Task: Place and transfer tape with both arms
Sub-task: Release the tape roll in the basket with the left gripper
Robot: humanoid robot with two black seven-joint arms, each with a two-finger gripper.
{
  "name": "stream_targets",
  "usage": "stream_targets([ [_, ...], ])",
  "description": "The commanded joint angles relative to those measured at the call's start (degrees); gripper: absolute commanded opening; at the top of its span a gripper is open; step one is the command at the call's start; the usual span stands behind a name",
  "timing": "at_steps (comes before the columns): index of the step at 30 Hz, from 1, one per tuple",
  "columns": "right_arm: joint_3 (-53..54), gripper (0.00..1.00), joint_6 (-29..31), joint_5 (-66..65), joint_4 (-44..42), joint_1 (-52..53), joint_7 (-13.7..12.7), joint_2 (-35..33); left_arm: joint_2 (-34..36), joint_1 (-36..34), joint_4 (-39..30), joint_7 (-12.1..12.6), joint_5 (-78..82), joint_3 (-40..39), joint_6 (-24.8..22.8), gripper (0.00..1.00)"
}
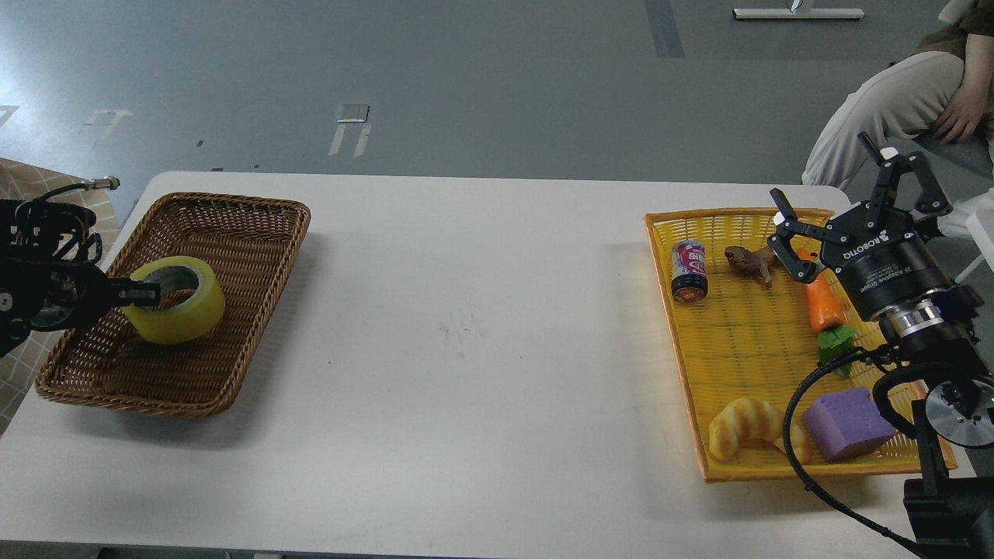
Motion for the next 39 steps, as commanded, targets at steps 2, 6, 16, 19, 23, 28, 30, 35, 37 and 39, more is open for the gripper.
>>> stream_targets([
  [2,0.0,0.99,0.0,0.0,0.0,-0.07,-0.01,0.17,-0.09,0.01,0.09,0.19,-0.18,-0.04,0.69,0.0],
  [6,0.0,1.0,0.0,0.0,0.0,-0.07,-0.01,0.26,-0.09,0.01,0.27,0.28,-1.49,0.04,2.18,0.0],
  [16,0.0,1.0,0.0,0.0,0.09,0.02,-0.01,0.35,0.0,1.24,0.27,0.28,-3.79,-0.04,4.03,0.13],
  [19,0.0,1.0,0.0,0.0,0.09,0.02,-0.01,0.35,0.0,2.03,0.27,0.1,-4.05,-0.04,4.82,0.15],
  [23,0.0,1.0,0.0,0.0,0.0,0.02,-0.01,0.35,0.0,2.29,0.27,0.1,-6.24,0.04,4.82,0.4],
  [28,0.0,1.0,0.0,0.0,-0.17,0.11,-0.01,0.35,-0.09,2.29,0.27,0.1,-6.51,-0.04,4.82,0.46],
  [30,0.0,1.0,0.0,0.0,-0.17,0.19,-0.01,0.35,-0.09,2.2,0.27,0.19,-6.95,-0.13,4.82,0.76],
  [35,0.0,0.99,0.0,0.0,-0.17,0.28,-0.01,0.35,0.61,1.85,-0.35,0.27,-14.74,-0.13,4.12,0.98],
  [37,0.0,1.0,0.0,0.0,-0.17,0.28,-0.01,0.35,1.05,1.42,-0.61,0.19,-17.57,-0.13,4.12,0.98],
  [39,0.0,0.99,0.0,0.0,0.0,0.37,-0.01,0.35,2.46,0.8,-0.7,0.01,-18.64,-0.65,4.03,0.98],
])
